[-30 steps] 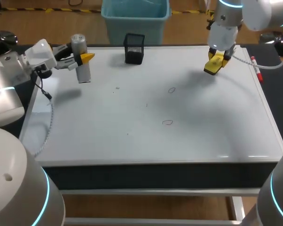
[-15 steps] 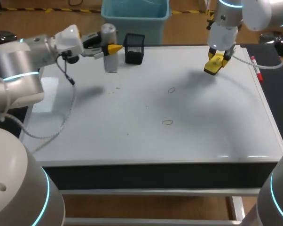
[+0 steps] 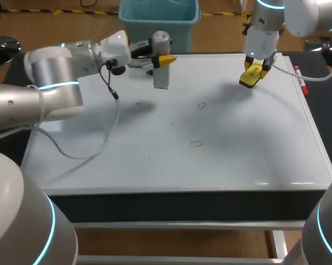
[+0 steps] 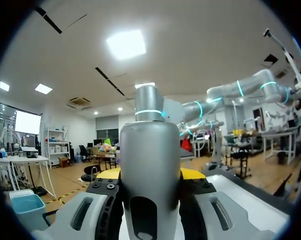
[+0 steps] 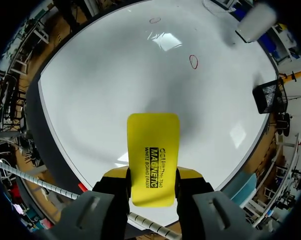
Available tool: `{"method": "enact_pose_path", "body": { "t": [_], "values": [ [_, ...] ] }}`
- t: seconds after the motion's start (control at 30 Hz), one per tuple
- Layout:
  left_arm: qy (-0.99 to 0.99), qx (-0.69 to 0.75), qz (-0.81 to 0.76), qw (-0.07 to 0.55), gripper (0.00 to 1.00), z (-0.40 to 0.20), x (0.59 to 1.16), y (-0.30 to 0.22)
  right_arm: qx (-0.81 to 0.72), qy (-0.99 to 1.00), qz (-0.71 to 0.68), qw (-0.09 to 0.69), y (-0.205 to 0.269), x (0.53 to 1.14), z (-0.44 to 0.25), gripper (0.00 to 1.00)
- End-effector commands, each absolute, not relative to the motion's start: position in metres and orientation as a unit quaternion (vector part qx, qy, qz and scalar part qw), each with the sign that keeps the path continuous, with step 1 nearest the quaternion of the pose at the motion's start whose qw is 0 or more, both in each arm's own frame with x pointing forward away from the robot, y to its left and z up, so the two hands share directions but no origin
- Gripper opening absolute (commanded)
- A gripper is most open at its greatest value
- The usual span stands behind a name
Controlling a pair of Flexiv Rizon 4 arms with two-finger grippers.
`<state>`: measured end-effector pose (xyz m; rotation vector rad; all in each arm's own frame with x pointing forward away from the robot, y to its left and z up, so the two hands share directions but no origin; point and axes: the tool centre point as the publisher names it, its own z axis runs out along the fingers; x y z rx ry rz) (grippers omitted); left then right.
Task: Pick up the inspection probe, press it on each red-marked spot on the whiteboard one by one, put down the probe, pick up the eraser, and wipe off all the red marks.
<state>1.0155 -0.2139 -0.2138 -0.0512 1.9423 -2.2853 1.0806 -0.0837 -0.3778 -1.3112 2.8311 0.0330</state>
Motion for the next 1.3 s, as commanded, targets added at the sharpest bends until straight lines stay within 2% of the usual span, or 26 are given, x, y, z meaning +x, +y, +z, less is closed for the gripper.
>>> {"method": "enact_pose_path", "body": {
  "t": [0.03,0.57,1.3],
  "values": [
    [0.647,-0.030,-0.759,0.067,0.00,-0.221,1.015,-0.243,-0.421,0.907,0.009,0.010,-0.084,1.081,-0.377,0.00],
    [0.651,-0.047,-0.756,0.054,0.00,-0.247,1.004,-0.306,-0.421,0.907,0.009,0.010,-0.084,1.081,-0.377,0.00],
    [0.615,-0.047,-0.785,0.052,0.00,-0.273,1.015,-0.332,-0.421,0.907,0.009,0.010,-0.084,1.081,-0.377,0.00]
  ]
}}
